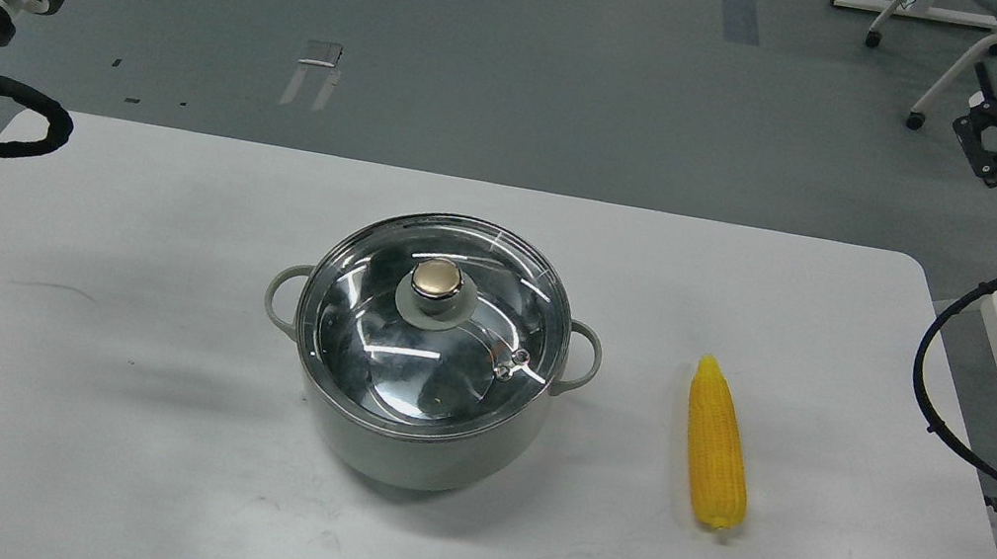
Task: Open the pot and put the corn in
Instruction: 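Raise the left arm and move the left gripper toward the pot, then lower the left gripper onto the lid knob and grasp it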
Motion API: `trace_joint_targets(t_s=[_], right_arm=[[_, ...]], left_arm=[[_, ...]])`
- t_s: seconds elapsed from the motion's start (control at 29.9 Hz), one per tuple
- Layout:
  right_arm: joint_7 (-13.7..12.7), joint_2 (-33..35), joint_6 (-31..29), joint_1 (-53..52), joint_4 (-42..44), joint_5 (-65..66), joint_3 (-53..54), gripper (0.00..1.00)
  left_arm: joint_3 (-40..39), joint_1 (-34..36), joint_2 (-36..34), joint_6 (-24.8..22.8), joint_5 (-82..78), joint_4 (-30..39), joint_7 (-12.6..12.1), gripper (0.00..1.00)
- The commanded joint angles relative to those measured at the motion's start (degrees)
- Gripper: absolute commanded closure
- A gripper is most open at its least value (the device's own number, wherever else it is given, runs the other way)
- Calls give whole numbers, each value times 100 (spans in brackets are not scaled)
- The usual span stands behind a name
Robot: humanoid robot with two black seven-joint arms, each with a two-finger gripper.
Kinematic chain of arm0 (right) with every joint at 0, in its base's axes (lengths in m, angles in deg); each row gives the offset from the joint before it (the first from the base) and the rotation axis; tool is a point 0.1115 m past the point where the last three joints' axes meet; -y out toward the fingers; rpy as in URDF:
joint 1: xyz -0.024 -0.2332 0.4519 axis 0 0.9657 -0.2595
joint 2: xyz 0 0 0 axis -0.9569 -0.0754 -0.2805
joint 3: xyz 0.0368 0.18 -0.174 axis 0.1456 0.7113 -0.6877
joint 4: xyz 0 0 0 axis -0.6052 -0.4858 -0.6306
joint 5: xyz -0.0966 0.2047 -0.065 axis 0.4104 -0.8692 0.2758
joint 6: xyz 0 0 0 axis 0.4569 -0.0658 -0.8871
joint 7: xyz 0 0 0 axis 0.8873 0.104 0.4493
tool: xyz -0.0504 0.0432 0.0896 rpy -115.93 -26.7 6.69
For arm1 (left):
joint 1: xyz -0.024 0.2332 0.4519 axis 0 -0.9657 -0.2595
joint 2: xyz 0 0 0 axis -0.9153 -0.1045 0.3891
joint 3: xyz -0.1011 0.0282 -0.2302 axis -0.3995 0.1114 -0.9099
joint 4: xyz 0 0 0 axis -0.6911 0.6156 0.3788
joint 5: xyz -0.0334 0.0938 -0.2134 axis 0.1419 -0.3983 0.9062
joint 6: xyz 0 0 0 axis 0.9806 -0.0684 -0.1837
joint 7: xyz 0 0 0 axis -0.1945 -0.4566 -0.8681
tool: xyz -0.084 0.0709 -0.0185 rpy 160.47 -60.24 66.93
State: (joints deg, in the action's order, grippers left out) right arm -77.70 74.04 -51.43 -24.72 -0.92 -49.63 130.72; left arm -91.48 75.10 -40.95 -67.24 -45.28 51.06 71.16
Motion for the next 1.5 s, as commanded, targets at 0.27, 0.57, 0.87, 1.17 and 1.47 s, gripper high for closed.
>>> trace_joint_targets(t_s=[0.27, 0.57, 0.87, 1.17, 1.47], right_arm=[[-12, 3, 0, -14, -190, -5, -192, 0], [14, 487, 0, 354, -427, -22, -192, 0], [384, 610, 0, 794, -972, -57, -95, 0], [410, 610, 0, 882, -1122, -92, -43, 0], [410, 610, 0, 1014, -1429, -198, 19, 0]], left_arm=[[-83, 16, -89, 0, 3, 0, 202, 2], [-3, -141, -386, 0, -321, 930, 229, 2], [-65, -177, -1258, 0, -2928, 3626, 220, 4], [-64, -396, -1495, 252, -6060, 6176, 220, 7], [-21, -827, -1434, 400, -7694, 6566, 421, 11]])
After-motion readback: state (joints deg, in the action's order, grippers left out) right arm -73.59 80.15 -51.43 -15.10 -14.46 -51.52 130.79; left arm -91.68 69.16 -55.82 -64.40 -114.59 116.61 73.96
